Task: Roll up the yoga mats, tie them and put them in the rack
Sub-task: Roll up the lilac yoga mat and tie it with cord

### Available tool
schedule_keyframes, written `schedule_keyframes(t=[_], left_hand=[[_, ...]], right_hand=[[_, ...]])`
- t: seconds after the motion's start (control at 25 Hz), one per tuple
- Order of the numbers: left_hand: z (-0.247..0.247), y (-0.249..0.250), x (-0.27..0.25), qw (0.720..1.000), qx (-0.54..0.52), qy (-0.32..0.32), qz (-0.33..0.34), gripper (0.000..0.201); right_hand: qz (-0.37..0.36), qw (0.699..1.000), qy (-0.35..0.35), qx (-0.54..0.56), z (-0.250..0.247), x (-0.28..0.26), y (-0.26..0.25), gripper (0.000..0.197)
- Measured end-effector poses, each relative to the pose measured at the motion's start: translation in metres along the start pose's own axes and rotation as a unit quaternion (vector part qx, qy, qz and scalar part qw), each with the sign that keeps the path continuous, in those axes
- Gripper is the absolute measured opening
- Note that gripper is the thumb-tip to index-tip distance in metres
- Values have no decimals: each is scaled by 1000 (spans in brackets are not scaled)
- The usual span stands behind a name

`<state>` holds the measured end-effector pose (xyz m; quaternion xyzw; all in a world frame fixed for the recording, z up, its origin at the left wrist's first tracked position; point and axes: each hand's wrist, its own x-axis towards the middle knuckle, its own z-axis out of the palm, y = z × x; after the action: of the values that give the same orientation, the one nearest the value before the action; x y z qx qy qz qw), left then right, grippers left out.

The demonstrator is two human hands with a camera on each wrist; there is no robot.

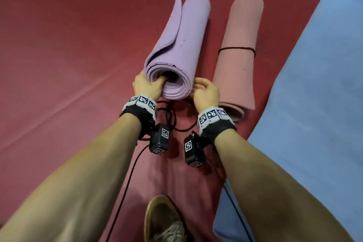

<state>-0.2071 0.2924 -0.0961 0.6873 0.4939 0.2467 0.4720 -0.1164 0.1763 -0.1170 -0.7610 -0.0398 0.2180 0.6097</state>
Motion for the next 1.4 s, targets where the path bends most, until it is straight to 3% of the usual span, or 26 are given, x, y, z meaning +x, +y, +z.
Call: schedule_keyframes(t=[0.08,0.24,0.32,0.4,0.48,0.64,0.72,0.88,1.0,1.24,1.4], left_hand=[[5,-24,1,1000,5,10,-27,30],[4,-45,7,998,-2,37,-48,29],[2,-44,6,999,6,33,-34,25],[2,-39,4,1000,8,23,-5,24],[1,-33,1,1000,14,11,25,30],[-4,3,-5,999,3,5,39,33],[-7,25,-14,999,-6,10,32,31],[-13,73,-33,999,4,22,40,35],[-23,106,-47,996,45,4,82,43],[-48,162,-89,984,110,-5,138,34],[-69,192,-125,947,199,-39,248,40]], right_hand=[[-10,979,-58,-197,0,-5,35,37],[-43,879,-205,-429,4,-12,91,42],[-80,806,-226,-541,7,-17,109,38],[-113,763,-220,-597,7,-20,113,30],[-127,773,-230,-577,6,-23,106,21],[-137,861,-231,-433,-18,-25,48,14],[-183,882,-201,-385,-36,-30,7,8],[-276,890,-132,-340,-73,-51,-59,11],[-339,892,-63,-293,-91,-70,-92,12],[-412,878,54,-236,-123,-113,-151,9],[-423,877,56,-221,-138,-136,-197,6]])
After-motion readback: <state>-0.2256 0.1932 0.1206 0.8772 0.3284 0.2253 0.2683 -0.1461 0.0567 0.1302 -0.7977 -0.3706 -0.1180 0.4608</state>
